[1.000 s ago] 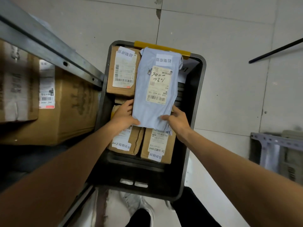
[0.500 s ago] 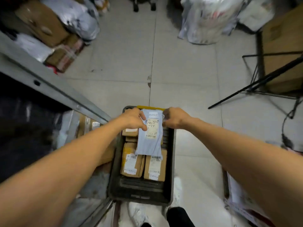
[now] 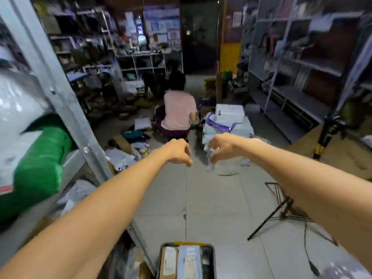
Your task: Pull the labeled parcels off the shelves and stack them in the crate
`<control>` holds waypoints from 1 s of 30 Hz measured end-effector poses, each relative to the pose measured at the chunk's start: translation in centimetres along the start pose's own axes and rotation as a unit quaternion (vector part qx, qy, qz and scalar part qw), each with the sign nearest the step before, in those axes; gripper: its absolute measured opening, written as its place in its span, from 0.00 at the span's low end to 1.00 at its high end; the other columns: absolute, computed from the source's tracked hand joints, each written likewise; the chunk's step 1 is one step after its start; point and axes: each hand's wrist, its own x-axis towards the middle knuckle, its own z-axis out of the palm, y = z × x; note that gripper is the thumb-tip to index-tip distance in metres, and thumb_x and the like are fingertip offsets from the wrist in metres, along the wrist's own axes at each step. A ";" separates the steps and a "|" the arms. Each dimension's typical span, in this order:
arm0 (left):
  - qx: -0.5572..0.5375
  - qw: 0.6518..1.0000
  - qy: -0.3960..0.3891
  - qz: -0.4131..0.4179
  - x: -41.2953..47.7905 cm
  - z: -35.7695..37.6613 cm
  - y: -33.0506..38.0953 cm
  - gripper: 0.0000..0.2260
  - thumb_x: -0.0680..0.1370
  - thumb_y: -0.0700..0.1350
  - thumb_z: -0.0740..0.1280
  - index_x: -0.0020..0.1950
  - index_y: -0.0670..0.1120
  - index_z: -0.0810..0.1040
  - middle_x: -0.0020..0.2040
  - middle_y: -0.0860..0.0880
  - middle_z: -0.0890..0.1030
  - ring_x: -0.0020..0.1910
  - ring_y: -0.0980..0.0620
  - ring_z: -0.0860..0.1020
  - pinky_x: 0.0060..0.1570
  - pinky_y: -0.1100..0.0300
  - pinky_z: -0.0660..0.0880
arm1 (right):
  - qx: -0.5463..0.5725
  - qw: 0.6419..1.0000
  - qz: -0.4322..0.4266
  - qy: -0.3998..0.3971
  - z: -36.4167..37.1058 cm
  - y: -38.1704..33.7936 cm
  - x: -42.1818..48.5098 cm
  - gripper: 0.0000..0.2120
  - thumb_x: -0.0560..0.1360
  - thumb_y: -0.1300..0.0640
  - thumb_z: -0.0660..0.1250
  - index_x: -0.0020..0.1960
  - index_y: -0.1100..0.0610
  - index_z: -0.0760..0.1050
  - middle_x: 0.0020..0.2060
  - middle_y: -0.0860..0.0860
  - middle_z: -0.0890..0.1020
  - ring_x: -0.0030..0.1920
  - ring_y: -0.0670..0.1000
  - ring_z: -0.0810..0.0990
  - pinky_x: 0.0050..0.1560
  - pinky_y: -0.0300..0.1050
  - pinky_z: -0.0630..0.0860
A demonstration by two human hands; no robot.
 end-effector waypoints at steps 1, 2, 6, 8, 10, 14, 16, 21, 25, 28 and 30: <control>0.003 1.000 0.024 0.009 -0.7 -2.0 0.8 0.15 0.70 0.47 0.74 0.55 0.46 0.82 0.53 0.47 0.83 0.51 0.49 0.81 0.53 0.54 0.78 | 0.001 1.000 -0.004 0.016 -2.0 -0.3 -0.9 0.21 0.67 0.50 0.73 0.57 0.58 0.79 0.50 0.56 0.83 0.50 0.57 0.80 0.52 0.52 0.79; 0.009 0.999 0.042 0.018 -1.3 -3.6 1.4 0.14 0.71 0.47 0.74 0.55 0.45 0.83 0.53 0.46 0.84 0.51 0.48 0.81 0.54 0.52 0.79 | 0.003 0.999 -0.011 0.031 -3.6 -0.6 -1.7 0.20 0.68 0.51 0.73 0.57 0.60 0.79 0.50 0.57 0.83 0.52 0.58 0.80 0.53 0.53 0.78; 0.044 0.997 0.062 0.023 -3.4 -6.2 2.4 0.15 0.71 0.48 0.73 0.56 0.45 0.82 0.53 0.45 0.84 0.51 0.47 0.81 0.54 0.51 0.79 | -0.030 0.998 -0.019 0.060 -6.8 -2.0 -4.4 0.14 0.69 0.51 0.73 0.47 0.59 0.76 0.44 0.56 0.79 0.45 0.57 0.76 0.46 0.52 0.76; 0.053 0.996 0.064 0.020 -4.5 -6.5 2.6 0.16 0.71 0.48 0.73 0.56 0.44 0.83 0.53 0.45 0.84 0.51 0.47 0.81 0.54 0.50 0.79 | -0.036 0.997 -0.026 0.060 -7.5 -2.9 -5.5 0.13 0.69 0.52 0.73 0.44 0.56 0.70 0.40 0.53 0.75 0.42 0.55 0.73 0.42 0.49 0.73; 0.055 0.996 0.065 0.009 -6.0 -6.6 2.5 0.16 0.71 0.48 0.73 0.56 0.44 0.83 0.53 0.45 0.84 0.51 0.47 0.81 0.54 0.51 0.79 | -0.034 0.997 -0.035 0.057 -8.2 -3.7 -6.2 0.12 0.70 0.54 0.73 0.43 0.58 0.72 0.38 0.53 0.75 0.37 0.53 0.73 0.37 0.47 0.71; 0.044 0.994 0.092 -0.029 -9.7 -7.9 2.6 0.16 0.72 0.47 0.72 0.58 0.44 0.81 0.54 0.46 0.83 0.51 0.49 0.81 0.53 0.54 0.79 | -0.040 0.995 -0.073 0.060 -9.8 -5.8 -7.0 0.10 0.67 0.52 0.73 0.41 0.56 0.76 0.38 0.53 0.76 0.39 0.55 0.76 0.37 0.48 0.73; 0.022 0.991 0.121 -0.060 -12.3 -8.5 2.7 0.16 0.72 0.46 0.72 0.58 0.45 0.81 0.55 0.46 0.83 0.52 0.49 0.80 0.51 0.56 0.79 | -0.054 0.991 -0.105 0.055 -10.4 -7.3 -7.0 0.11 0.68 0.50 0.74 0.47 0.54 0.78 0.44 0.53 0.79 0.45 0.55 0.76 0.42 0.47 0.75; -0.066 0.965 0.204 -0.154 -20.8 -7.2 2.7 0.15 0.73 0.46 0.73 0.58 0.45 0.82 0.56 0.47 0.83 0.54 0.50 0.79 0.54 0.58 0.76 | -0.072 0.971 -0.227 0.031 -8.9 -12.2 -8.8 0.18 0.70 0.50 0.72 0.57 0.53 0.78 0.47 0.50 0.79 0.46 0.54 0.78 0.36 0.42 0.72; -0.075 0.941 0.242 -0.225 -29.1 -4.4 4.0 0.13 0.71 0.44 0.73 0.55 0.44 0.84 0.53 0.48 0.84 0.50 0.51 0.80 0.49 0.60 0.76 | -0.121 0.947 -0.298 -0.004 -6.6 -16.5 -12.2 0.24 0.60 0.44 0.71 0.52 0.54 0.80 0.47 0.54 0.83 0.47 0.56 0.82 0.47 0.54 0.81; -0.077 0.919 0.284 -0.263 -35.0 -3.2 6.2 0.13 0.72 0.44 0.73 0.56 0.44 0.84 0.53 0.48 0.84 0.51 0.52 0.80 0.46 0.63 0.73 | -0.138 0.923 -0.358 -0.008 -6.0 -19.9 -16.4 0.16 0.63 0.46 0.72 0.47 0.53 0.79 0.47 0.54 0.82 0.47 0.56 0.82 0.49 0.55 0.80; -0.067 0.905 0.307 -0.287 -38.8 -2.9 7.8 0.14 0.72 0.44 0.73 0.57 0.44 0.83 0.56 0.48 0.83 0.54 0.52 0.79 0.50 0.61 0.75 | -0.151 0.910 -0.387 -0.014 -6.0 -21.6 -19.5 0.19 0.67 0.48 0.71 0.55 0.53 0.80 0.51 0.52 0.82 0.52 0.55 0.80 0.55 0.54 0.79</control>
